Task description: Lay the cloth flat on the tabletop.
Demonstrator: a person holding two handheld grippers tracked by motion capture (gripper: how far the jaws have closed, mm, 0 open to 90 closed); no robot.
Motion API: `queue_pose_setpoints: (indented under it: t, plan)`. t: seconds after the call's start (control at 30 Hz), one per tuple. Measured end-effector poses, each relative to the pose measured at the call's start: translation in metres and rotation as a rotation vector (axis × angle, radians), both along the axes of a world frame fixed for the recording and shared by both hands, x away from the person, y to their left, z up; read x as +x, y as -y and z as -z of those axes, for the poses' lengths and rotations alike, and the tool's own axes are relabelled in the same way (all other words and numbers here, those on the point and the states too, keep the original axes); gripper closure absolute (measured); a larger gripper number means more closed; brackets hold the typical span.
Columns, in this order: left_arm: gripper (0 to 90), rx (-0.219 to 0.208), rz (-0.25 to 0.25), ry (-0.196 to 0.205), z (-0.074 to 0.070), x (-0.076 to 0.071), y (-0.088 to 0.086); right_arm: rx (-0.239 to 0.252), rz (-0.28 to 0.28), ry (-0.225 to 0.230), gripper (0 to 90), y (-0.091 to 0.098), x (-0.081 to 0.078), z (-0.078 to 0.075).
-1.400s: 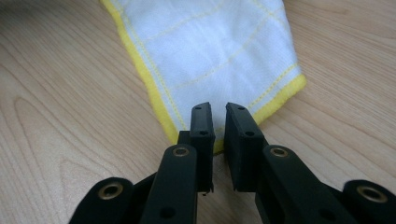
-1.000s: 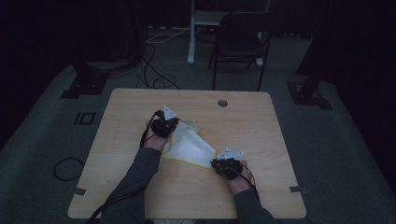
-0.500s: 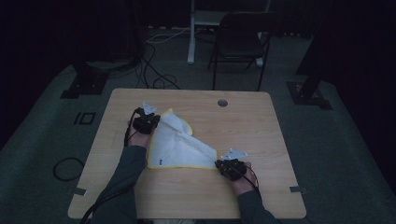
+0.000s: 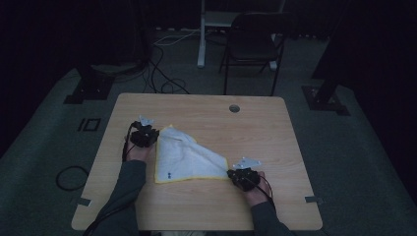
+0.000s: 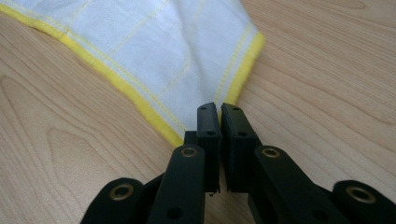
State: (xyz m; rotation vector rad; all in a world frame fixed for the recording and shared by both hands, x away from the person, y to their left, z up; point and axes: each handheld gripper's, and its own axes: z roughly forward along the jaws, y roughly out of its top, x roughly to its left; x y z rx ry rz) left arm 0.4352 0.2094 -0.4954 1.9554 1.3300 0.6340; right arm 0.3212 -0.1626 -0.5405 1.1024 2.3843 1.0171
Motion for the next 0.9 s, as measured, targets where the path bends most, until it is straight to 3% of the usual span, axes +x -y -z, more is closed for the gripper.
queue_pose_setpoints:
  t: [0.17,0.2,0.3,0.43,0.47,0.5,0.53,0.6,0.7,0.9]
  plan:
    - [71.4,0.011,0.097,0.018,-0.004,-0.015,0.027,0.005,-0.001,0.035,81.4,-0.004,0.000,-0.006]
    - [70.3,0.011,0.097,0.018,-0.004,-0.015,0.027,0.005,-0.001,0.035,81.4,-0.004,0.000,-0.006]
    - [68.0,0.020,0.190,0.016,-0.003,-0.021,0.056,0.008,0.000,0.049,80.1,-0.006,0.002,-0.010]
    - [65.7,0.025,0.261,0.006,-0.004,-0.019,0.087,0.012,0.008,0.052,77.6,-0.004,0.002,-0.011]
    - [64.8,0.025,0.261,0.006,-0.004,-0.019,0.087,0.013,0.013,0.050,77.1,-0.003,0.002,-0.011]
    - [64.2,0.023,0.289,0.000,-0.005,-0.017,0.101,0.016,0.018,0.049,76.5,-0.002,0.002,-0.011]
    - [63.5,0.023,0.289,0.000,-0.005,-0.017,0.101,0.016,0.018,0.049,76.5,-0.002,0.002,-0.011]
    - [60.7,0.034,0.367,-0.003,-0.005,-0.015,0.122,0.018,0.027,0.048,75.2,-0.001,0.002,-0.011]
    - [57.0,0.043,0.452,-0.031,-0.002,-0.014,0.145,0.020,0.030,0.047,74.8,0.000,0.002,-0.011]
    - [49.4,0.054,0.520,-0.099,0.011,-0.012,0.173,0.018,0.038,0.050,75.0,0.002,0.001,-0.011]
